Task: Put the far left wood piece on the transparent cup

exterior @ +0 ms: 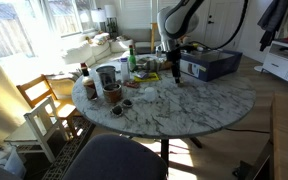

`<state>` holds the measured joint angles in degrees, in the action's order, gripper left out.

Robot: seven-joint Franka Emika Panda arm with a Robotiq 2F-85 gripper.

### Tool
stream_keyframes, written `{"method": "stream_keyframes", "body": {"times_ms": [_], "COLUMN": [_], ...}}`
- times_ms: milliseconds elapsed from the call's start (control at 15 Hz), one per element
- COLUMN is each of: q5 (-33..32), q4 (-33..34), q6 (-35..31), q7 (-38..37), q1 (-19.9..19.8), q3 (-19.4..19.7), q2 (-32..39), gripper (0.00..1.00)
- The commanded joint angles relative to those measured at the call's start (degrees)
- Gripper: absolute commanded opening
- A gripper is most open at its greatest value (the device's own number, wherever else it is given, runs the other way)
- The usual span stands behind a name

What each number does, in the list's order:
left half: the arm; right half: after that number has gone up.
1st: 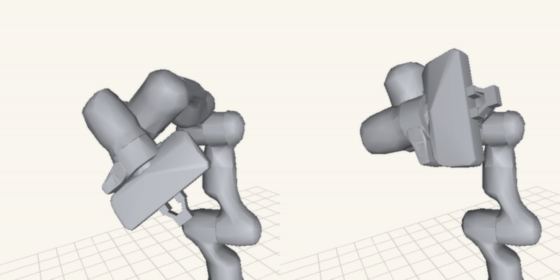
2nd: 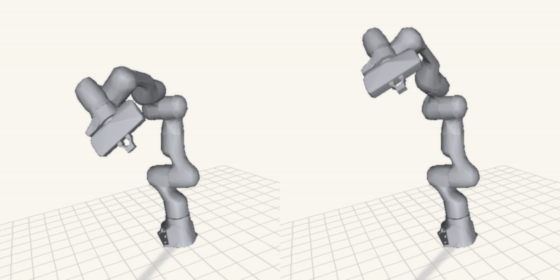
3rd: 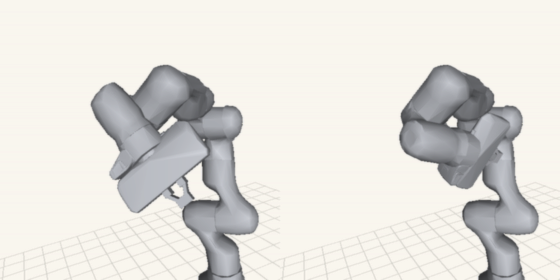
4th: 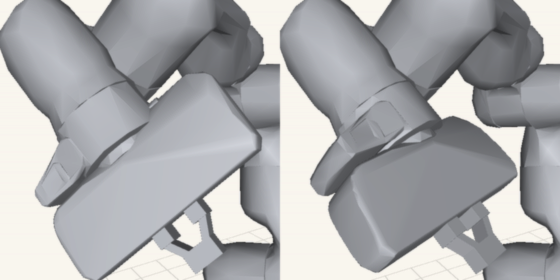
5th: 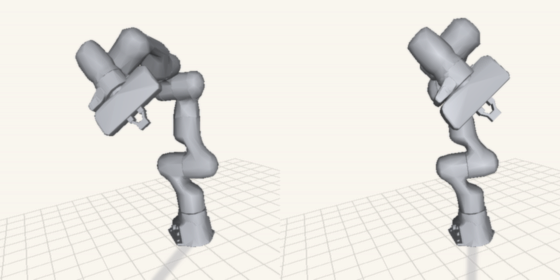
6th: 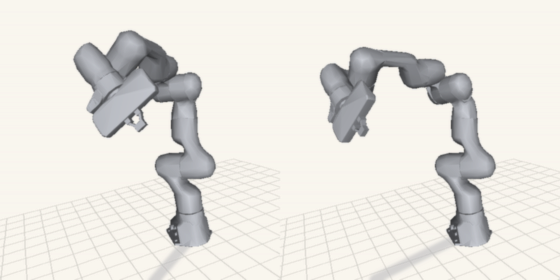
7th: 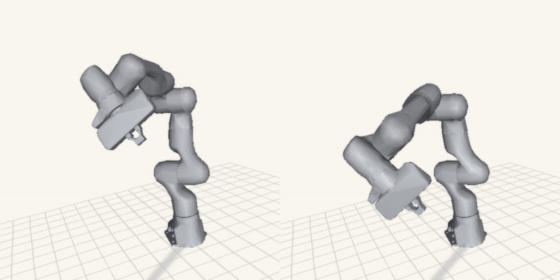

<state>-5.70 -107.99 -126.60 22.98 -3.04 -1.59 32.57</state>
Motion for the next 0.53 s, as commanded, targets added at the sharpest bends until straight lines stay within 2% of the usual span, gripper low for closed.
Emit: {"method": "stream_keyframes", "body": {"times_ms": [0,200,267,400,467], "q5": [0.6,0.6,0.5,0.1,-0.4], "q4": [4.2,5.8,6.3,7.2,7.6], "q6": [3.6,5.4,5.9,6.7,7.1], "q7": [-2.1,-1.8,-1.9,-2.1,-2.7], "q1": [-0.1,-0.3,-0.3,0.0,0.3], "q3": [-0.4,-0.6,-0.6,-0.5,-0.2], "q2": [3.3,4.5,4.8,5.3,5.7], "gripper": [1.00,1.00,0.95,0.71,0.70]}}
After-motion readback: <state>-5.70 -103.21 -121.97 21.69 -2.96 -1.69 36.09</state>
